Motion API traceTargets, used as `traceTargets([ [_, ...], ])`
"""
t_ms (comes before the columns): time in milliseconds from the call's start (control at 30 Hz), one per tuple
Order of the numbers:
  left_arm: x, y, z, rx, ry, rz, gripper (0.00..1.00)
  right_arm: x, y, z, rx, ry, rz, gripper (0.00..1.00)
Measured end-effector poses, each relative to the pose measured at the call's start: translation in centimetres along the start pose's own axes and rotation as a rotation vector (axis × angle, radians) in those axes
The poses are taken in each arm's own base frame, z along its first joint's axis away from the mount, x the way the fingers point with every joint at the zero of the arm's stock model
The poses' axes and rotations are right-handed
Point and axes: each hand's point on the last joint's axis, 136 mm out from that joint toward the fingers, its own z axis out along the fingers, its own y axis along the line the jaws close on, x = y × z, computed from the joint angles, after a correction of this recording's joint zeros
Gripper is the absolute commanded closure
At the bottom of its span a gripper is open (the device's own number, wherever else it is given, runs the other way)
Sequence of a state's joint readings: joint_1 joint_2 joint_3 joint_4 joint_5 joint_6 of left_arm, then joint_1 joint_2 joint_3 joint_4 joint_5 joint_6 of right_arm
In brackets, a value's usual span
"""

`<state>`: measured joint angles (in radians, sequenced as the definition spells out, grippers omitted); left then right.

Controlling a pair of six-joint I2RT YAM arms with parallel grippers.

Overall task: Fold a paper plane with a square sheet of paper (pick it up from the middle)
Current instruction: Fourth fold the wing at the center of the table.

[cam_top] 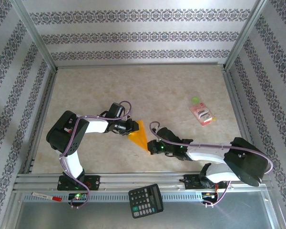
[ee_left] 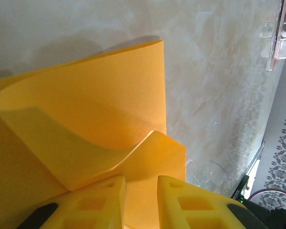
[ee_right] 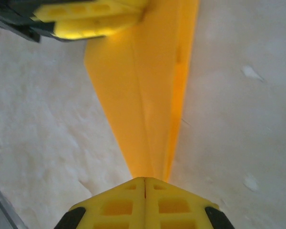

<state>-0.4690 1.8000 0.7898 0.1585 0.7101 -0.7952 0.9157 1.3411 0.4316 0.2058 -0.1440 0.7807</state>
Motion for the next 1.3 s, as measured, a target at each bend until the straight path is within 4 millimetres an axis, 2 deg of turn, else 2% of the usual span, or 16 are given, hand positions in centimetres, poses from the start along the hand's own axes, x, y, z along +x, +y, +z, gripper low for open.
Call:
traceTargets([
  [133, 0.0, 0.0, 0.0, 0.000, 0.000, 0.000, 0.75, -0.9, 0.6, 1.2, -0.003, 0.004, -0.008, 0.95],
  [367, 0.0, 0.0, 0.0, 0.000, 0.000, 0.000, 0.75, 0.1, -0.7, 3.0, 0.034, 0.062, -0.004, 0.97],
  [600, -0.1, 0.0, 0.0, -0.004, -0.002, 0.002, 0.75, 0.3, -0.9, 2.7, 0.005, 0.036, 0.001, 0.99],
  [933, -0.1, 0.0, 0.0, -0.005, -0.001, 0.004, 0.75, 2.2, -1.4, 0.9, 0.003, 0.050, 0.010, 0.99],
  [1100, -0.1, 0.1, 0.0, -0.007, -0.001, 0.004, 0.75, 0.7, -1.8, 0.4, 0.019, 0.023, 0.041, 0.99],
  [1300, -0.1, 0.0, 0.0, -0.009, -0.001, 0.003, 0.75, -2.5, 0.8, 0.9, -0.031, -0.021, 0.029, 0.99],
])
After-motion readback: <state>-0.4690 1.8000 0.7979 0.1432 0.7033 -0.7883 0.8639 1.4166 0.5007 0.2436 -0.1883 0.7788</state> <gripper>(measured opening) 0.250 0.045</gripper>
